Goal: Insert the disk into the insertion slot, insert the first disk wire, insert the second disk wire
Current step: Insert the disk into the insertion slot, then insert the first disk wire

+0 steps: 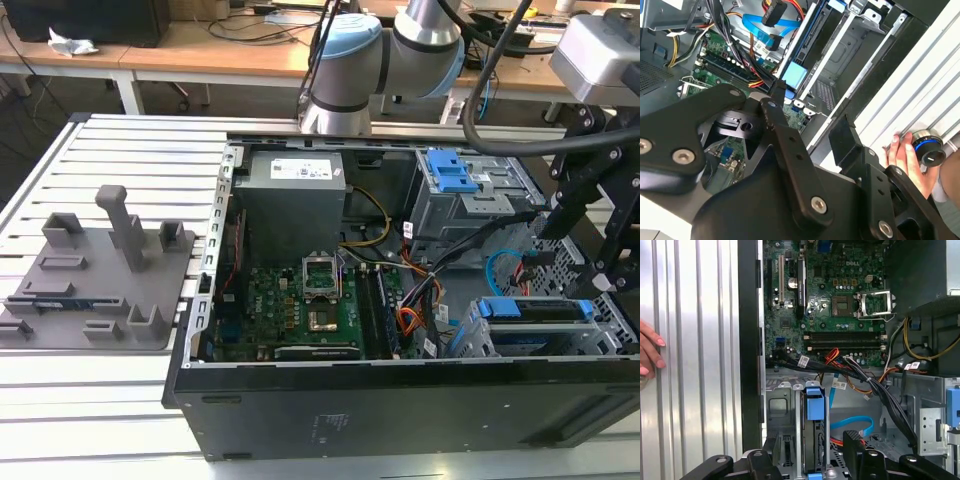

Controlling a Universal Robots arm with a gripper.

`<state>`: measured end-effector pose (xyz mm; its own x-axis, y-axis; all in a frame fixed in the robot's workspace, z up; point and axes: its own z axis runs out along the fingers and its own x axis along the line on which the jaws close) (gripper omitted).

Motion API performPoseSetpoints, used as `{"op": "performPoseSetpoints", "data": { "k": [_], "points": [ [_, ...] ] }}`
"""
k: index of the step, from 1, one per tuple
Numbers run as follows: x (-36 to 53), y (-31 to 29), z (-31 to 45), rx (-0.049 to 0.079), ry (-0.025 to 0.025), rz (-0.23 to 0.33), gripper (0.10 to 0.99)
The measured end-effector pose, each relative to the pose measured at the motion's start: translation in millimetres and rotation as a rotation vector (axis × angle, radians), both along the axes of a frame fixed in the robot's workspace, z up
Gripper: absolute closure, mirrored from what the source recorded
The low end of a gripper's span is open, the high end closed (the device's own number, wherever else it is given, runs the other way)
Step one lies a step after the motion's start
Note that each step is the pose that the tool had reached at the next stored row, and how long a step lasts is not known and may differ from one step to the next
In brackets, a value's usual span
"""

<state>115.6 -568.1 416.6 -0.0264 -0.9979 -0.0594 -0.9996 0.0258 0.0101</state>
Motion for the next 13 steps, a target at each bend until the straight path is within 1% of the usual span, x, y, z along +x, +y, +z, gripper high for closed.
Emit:
{"op": "performPoseSetpoints", "data": {
  "k": [13],
  "points": [
    [0.0, 0.0, -0.3, 0.000, 0.0000, 0.000, 0.463]
  ]
}}
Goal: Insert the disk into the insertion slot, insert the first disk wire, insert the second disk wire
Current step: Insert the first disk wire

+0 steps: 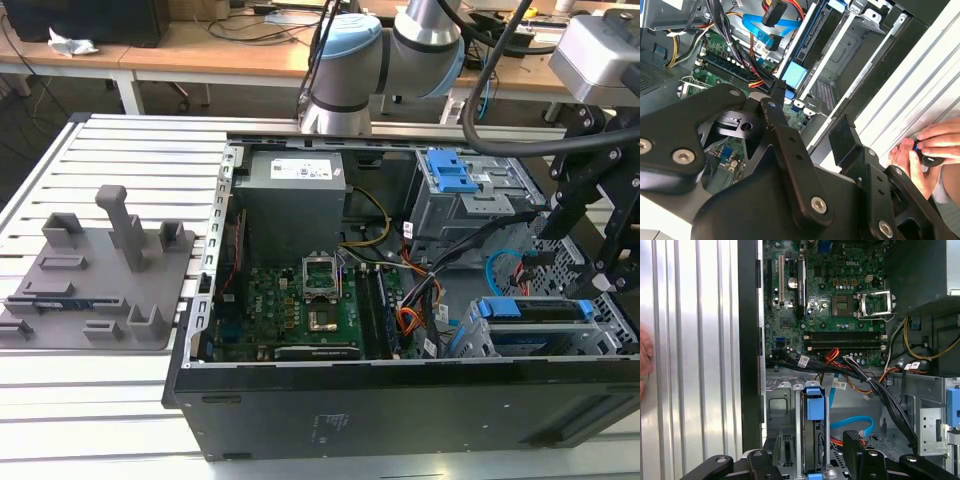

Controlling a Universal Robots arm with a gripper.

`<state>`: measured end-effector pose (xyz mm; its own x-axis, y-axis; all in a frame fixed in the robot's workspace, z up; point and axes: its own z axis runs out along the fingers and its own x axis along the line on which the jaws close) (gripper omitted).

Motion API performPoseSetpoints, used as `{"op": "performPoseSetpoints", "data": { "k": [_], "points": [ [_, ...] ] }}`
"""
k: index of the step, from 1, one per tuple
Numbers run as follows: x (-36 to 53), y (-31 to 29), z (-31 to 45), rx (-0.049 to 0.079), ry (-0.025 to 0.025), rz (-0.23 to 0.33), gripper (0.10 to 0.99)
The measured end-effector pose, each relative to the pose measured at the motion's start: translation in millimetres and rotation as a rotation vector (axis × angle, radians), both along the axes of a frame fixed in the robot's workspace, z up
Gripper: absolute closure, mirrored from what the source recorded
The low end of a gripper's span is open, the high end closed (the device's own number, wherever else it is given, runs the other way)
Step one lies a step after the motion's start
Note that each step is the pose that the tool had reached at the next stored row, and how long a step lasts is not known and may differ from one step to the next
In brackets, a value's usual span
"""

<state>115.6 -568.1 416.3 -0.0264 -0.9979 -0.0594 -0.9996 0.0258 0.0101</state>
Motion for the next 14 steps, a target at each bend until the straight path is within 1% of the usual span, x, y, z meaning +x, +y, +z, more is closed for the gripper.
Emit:
{"op": "performPoseSetpoints", "data": {
  "k": [1, 2, 4, 5, 6, 7, 8, 9, 10, 11, 12, 13, 14],
  "points": [
    [0.0, 0.1, -0.1, -0.001, 0.0000, 0.000, 0.463],
    [0.0, 0.7, -0.3, -0.008, 0.0002, 0.000, 0.463],
    [0.1, 3.7, 0.1, -0.047, 0.0002, 0.000, 0.463],
    [0.0, 6.2, 0.0, -0.081, 0.0001, 0.000, 0.463],
    [0.0, 9.2, 0.1, -0.134, 0.0001, 0.000, 0.463],
    [-0.2, 9.5, 0.1, -0.186, 0.0000, 0.001, 0.463],
    [-0.3, 9.6, 0.1, -0.225, -0.0001, 0.002, 0.463],
    [-1.0, 10.2, 0.1, -0.271, 0.0000, 0.002, 0.463],
    [-1.3, 11.5, -0.1, -0.303, -0.0001, 0.002, 0.463],
    [-1.5, 12.8, 0.1, -0.323, 0.0000, 0.002, 0.475],
    [-1.6, 14.4, 0.1, -0.342, 0.0000, 0.002, 0.545],
    [-1.7, 17.6, 0.1, -0.371, 0.0000, 0.002, 0.616],
    [-1.7, 26.6, -0.2, -0.405, -0.0005, 0.002, 0.616]
  ]
}}
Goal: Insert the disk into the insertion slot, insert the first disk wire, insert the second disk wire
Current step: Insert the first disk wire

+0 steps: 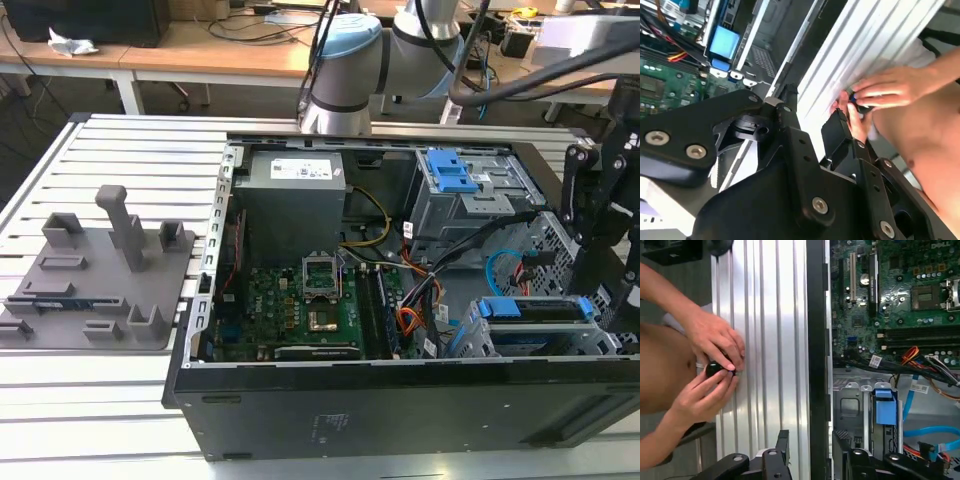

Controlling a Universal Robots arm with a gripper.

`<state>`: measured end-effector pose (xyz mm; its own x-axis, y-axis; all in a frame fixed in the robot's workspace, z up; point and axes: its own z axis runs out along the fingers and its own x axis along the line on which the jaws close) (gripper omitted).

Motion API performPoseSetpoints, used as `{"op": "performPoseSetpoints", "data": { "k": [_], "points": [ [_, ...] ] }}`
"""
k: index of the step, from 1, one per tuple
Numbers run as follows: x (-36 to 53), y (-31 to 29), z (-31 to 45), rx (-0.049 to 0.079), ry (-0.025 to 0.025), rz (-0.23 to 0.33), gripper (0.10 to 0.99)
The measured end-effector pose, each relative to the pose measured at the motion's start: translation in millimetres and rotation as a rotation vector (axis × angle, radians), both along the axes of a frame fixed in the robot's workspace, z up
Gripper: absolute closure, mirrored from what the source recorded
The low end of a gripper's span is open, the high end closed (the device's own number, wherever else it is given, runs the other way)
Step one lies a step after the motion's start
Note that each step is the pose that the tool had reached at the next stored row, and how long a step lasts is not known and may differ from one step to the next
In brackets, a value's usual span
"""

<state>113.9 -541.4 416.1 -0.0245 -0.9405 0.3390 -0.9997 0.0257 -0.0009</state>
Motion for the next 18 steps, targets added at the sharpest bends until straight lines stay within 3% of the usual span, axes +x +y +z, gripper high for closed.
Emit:
{"op": "performPoseSetpoints", "data": {
  "k": [2, 6, 7, 8, 9, 13, 15, 18],
  "points": [
    [0.0, 10.6, -0.8, -0.011, -0.0021, 0.000, 0.616],
    [1.2, 28.2, -2.7, -0.011, -0.0026, 0.000, 0.616],
    [1.8, 35.4, -3.6, -0.011, -0.0026, 0.000, 0.616],
    [5.2, 46.7, -5.7, -0.011, -0.0026, 0.000, 0.616],
    [10.8, 52.9, -7.1, -0.011, -0.0026, 0.000, 0.616],
    [30.4, 66.4, -11.2, -0.011, -0.0026, 0.000, 0.616],
    [45.7, 78.0, -17.8, -0.014, -0.0026, 0.000, 0.616],
    [50.4, 89.2, -20.4, -0.015, -0.0026, -0.001, 0.616]
  ]
}}
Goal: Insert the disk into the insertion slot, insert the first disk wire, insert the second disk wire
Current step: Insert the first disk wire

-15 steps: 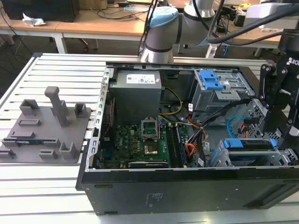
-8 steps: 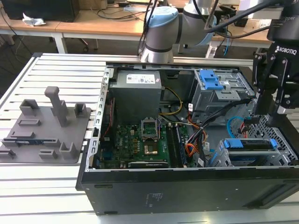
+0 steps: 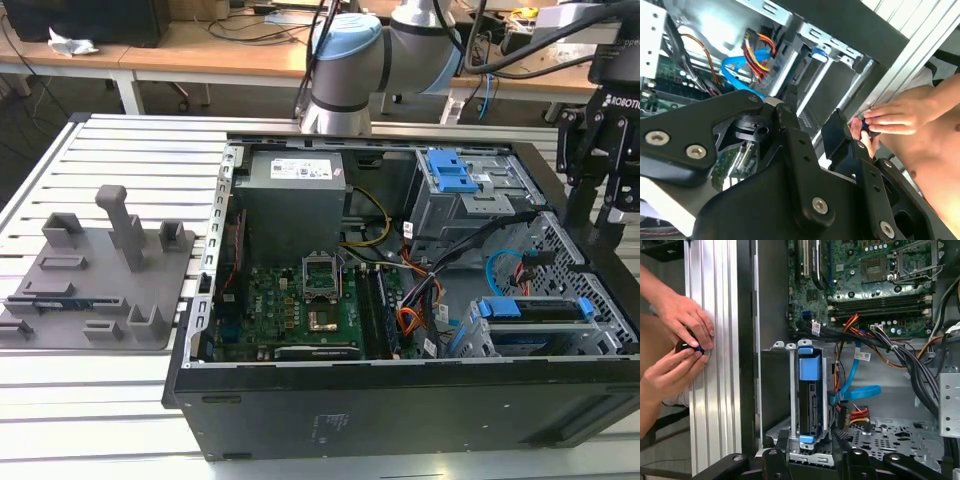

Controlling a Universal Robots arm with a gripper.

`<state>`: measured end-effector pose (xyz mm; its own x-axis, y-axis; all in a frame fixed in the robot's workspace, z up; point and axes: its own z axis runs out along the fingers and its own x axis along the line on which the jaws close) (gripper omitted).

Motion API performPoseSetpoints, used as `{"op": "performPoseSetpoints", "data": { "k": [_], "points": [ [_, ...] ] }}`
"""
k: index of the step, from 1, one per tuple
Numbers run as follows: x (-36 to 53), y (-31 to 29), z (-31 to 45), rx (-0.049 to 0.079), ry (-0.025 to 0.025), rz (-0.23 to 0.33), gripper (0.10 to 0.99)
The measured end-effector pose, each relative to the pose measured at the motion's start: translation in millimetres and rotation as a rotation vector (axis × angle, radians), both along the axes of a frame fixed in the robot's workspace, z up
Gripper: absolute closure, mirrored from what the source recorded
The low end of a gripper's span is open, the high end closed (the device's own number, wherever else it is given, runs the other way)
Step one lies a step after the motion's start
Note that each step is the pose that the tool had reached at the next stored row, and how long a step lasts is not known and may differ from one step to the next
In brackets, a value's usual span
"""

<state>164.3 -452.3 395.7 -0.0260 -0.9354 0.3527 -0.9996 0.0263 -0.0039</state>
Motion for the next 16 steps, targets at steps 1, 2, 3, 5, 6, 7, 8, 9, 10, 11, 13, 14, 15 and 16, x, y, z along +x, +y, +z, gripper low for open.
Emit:
{"op": "performPoseSetpoints", "data": {
  "k": [1, 2, 3, 5, 6, 7, 8, 9, 10, 11, 13, 14, 15, 16],
  "points": [
    [-0.1, 0.2, -0.2, 0.000, -0.0002, -0.003, 0.616],
    [0.0, 0.3, -0.3, 0.000, -0.0013, -0.013, 0.616],
    [0.0, 0.4, -0.3, 0.000, -0.0020, -0.022, 0.616],
    [-0.1, 0.6, -1.8, 0.000, -0.0040, -0.045, 0.616],
    [-1.2, 1.1, -3.1, 0.000, -0.0062, -0.049, 0.616],
    [-2.9, 2.6, -4.6, 0.000, -0.0102, -0.049, 0.616],
    [-4.5, 4.9, -5.6, -0.001, -0.0140, -0.049, 0.616],
    [-5.4, 6.4, -6.6, -0.001, -0.0166, -0.049, 0.616],
    [-6.7, 9.4, -8.5, -0.001, -0.0209, -0.047, 0.616],
    [-7.2, 12.3, -10.2, -0.002, -0.0237, -0.046, 0.616],
    [-7.2, 13.7, -13.0, -0.002, -0.0251, -0.046, 0.616],
    [-7.2, 13.9, -14.6, -0.002, -0.0255, -0.046, 0.616],
    [-7.3, 14.1, -16.6, -0.002, -0.0258, -0.046, 0.616],
    [-7.2, 14.1, -18.3, -0.002, -0.0258, -0.046, 0.616]
  ]
}}
